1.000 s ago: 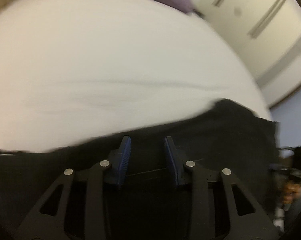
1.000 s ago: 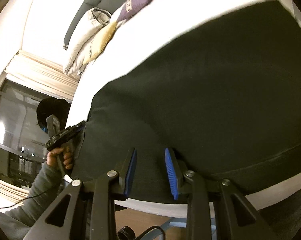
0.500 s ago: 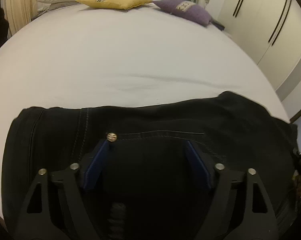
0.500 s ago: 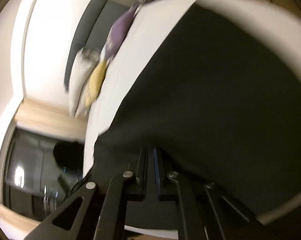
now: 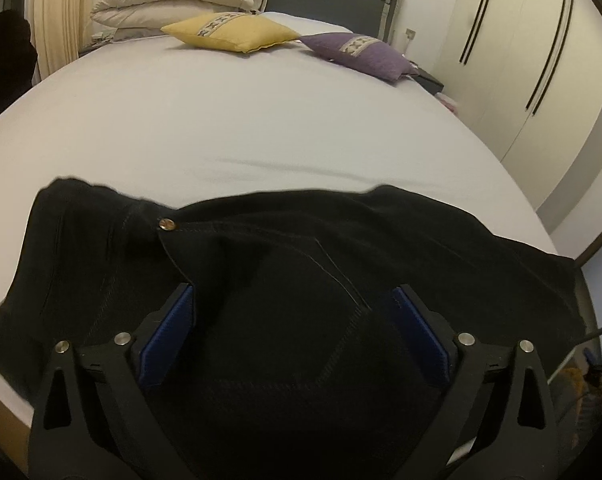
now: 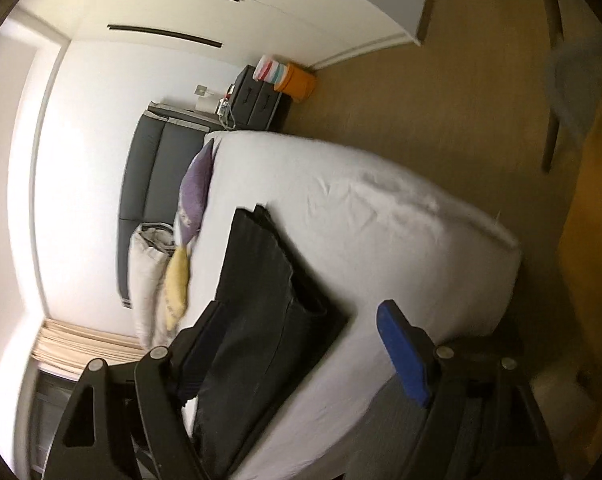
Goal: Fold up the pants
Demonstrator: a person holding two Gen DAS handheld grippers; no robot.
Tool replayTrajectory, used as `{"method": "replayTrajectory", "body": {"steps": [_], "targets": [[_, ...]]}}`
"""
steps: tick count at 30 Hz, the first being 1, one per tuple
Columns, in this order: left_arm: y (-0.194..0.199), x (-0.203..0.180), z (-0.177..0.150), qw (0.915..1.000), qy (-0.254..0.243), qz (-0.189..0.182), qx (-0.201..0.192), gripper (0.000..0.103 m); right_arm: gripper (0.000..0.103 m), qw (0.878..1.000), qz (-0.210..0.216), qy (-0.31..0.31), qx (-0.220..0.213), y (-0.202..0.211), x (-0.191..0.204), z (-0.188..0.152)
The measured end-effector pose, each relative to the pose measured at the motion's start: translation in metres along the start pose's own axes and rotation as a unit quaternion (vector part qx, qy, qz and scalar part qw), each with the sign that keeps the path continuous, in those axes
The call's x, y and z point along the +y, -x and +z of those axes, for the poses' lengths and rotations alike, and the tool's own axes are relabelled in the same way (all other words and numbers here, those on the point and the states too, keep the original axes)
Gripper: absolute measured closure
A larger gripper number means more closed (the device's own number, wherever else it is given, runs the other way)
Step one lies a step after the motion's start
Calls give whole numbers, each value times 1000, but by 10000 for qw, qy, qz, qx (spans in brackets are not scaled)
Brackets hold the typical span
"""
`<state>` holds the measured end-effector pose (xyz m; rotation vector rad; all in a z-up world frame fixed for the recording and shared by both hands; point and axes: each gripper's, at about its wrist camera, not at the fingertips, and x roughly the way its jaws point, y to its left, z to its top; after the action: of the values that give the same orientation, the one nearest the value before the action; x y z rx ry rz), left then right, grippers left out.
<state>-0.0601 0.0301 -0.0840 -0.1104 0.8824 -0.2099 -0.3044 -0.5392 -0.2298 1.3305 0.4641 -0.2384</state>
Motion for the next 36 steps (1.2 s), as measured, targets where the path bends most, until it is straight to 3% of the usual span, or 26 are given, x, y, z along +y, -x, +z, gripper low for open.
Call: {"method": "replayTrajectory", "body": {"steps": [3,8,11,18,25,36], "targets": [[-1,-19,-6,10000,-38,30,-38,1,23,9998,119,19,148,-10,1,-1],[-2,-38,-23,9982,-190,-223,520,0,22,9990,254,-219,299,-34,0,-7],[1,-56,-35,9975,-361,-399,455,0,23,9977,486,-377,274,-38,-5,-8],[6,-99,-40,9953,-682,-665,173,0,33,9937,915,-371,532,-52,3,-15],[11,-115,-48,9940,-841,-642,268,0,44,9873,1321,-840,252,-58,-2,-12],[-8,-118,-51,9927,-871,-535,648,0,84,9867,1192,-1097,-126,-65,2,-19]]}}
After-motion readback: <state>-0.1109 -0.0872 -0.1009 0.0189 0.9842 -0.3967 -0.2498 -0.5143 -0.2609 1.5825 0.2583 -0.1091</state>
